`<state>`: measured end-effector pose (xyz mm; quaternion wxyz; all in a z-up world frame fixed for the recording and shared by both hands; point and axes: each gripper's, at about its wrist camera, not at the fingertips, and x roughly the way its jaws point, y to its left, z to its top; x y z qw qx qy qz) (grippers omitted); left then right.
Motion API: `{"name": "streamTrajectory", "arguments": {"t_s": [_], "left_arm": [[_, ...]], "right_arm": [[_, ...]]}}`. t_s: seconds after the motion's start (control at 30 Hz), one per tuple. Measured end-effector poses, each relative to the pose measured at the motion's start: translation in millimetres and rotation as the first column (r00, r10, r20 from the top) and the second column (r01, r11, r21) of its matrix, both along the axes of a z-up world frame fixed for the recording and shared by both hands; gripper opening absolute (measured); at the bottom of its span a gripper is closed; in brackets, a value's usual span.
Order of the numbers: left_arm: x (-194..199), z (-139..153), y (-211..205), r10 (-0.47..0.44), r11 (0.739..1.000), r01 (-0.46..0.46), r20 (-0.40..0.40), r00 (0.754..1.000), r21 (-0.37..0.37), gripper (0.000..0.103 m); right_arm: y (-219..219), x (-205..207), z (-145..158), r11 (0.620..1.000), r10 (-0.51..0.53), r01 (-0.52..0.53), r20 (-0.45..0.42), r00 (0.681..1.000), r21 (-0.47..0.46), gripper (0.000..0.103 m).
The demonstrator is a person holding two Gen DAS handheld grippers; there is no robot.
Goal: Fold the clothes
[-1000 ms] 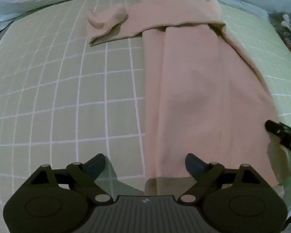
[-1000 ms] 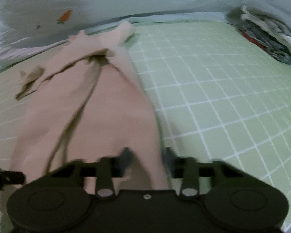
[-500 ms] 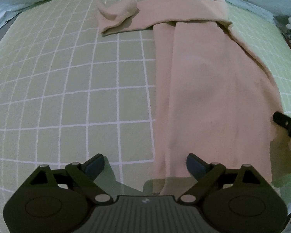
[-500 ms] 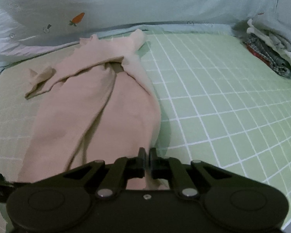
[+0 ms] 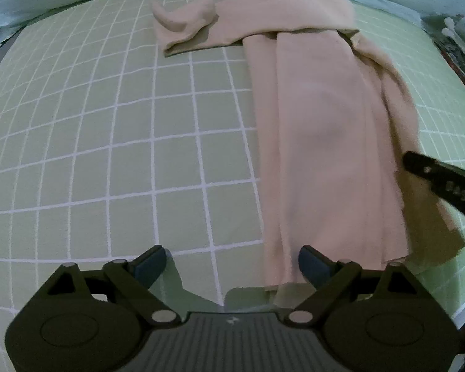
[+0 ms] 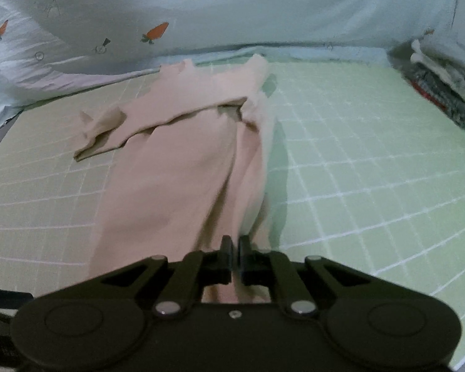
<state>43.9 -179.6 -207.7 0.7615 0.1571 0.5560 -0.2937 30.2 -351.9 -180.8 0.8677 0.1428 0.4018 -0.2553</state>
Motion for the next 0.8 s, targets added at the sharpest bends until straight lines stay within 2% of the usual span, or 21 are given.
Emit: {"name": "streamTrajectory", "arguments": {"t_s": [0.17, 0.3, 0.43, 0.57, 0.67, 0.8], "left_arm": [[-9, 7, 20, -0.024, 1.0, 0.024, 0.005, 1.0, -0.006, 0.096], [-14, 11, 31, -0.039, 0.999, 0.039, 0.006, 0.999, -0.009, 0.098], [-19, 12, 36, -0.054, 0.999, 0.054, 0.014, 0.998, -0.004, 0.1], [-24, 15, 43, -0.058, 0.998, 0.058, 0.02, 0.998, -0.004, 0.101], [-26, 15, 46, -0.061, 0.998, 0.061, 0.024, 0.998, 0.0, 0.102], [-32, 14, 59, -0.065, 0.998, 0.065, 0.031, 0.997, 0.0, 0.103]], "right_arm": [[16, 0, -15, 0.997, -0.02, 0.022, -0.019, 1.0, 0.074, 0.009], [24, -11, -12, 0.996, -0.02, 0.021, -0.015, 1.0, 0.09, 0.013], [13, -34, 1, 0.973, -0.08, 0.062, 0.076, 0.994, 0.223, 0.02], [1, -58, 11, 0.961, -0.182, 0.147, 0.137, 0.974, 0.233, 0.022], [-9, -62, 4, 0.951, -0.213, 0.178, 0.121, 0.969, 0.252, 0.021], [-10, -55, -11, 0.929, -0.217, 0.164, 0.127, 0.968, 0.332, 0.021]]}}
